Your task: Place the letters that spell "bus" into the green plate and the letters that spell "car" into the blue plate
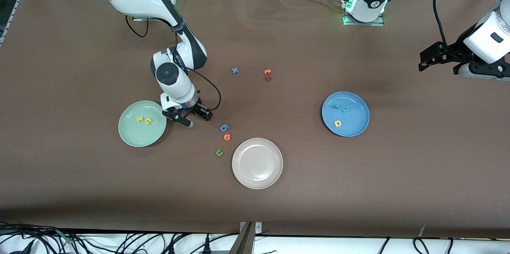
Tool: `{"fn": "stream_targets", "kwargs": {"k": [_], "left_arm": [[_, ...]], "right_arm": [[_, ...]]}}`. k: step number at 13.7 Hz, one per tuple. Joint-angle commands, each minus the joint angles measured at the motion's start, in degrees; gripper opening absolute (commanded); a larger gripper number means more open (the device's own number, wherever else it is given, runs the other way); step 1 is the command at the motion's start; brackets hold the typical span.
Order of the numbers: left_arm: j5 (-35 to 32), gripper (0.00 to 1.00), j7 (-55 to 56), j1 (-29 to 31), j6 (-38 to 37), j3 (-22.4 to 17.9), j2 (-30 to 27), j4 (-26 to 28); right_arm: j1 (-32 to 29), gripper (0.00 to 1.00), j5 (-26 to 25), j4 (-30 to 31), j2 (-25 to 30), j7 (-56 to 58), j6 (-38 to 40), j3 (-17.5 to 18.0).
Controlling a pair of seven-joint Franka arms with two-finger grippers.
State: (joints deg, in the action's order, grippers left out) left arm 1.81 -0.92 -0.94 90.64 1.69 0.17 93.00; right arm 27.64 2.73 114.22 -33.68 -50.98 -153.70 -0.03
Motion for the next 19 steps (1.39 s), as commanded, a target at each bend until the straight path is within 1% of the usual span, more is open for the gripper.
{"fn": "stream_targets", "kwargs": {"k": [1, 3, 9, 12, 14, 19], "left_arm": [[-1.81, 1.00, 2.84, 0.32, -0.38, 1.29, -1.41, 1.13], [-3.66, 1.00, 2.68, 0.41, -0.37, 1.91, -1.75, 1.30], [-3.48, 1.00, 2.41, 0.50, -0.38, 2.18, -1.67, 1.22], [-3.22, 1.00, 2.41, 0.59, -0.38, 2.18, -1.58, 1.22], [-3.22, 1.00, 2.41, 0.59, -0.47, 2.18, -1.58, 1.13], [-3.22, 1.00, 2.41, 0.59, -0.47, 2.09, -1.49, 1.04]], "right_arm": [[-0.39, 0.72, -0.36, -1.19, -1.56, 0.53, -0.19, 0.47], [-0.30, 0.72, -0.27, -1.19, -1.65, 0.18, -0.28, 0.82], [-0.21, 0.71, -0.18, -1.19, -1.56, 0.09, -0.28, 2.13], [-0.21, 0.67, -0.18, -1.19, -1.56, 0.44, -0.28, 2.14], [-0.21, 0.61, -0.18, -1.19, -1.56, 0.70, -0.28, 2.05], [-0.30, 0.61, -0.36, -1.28, -1.56, 0.79, -0.28, 1.70]]}}
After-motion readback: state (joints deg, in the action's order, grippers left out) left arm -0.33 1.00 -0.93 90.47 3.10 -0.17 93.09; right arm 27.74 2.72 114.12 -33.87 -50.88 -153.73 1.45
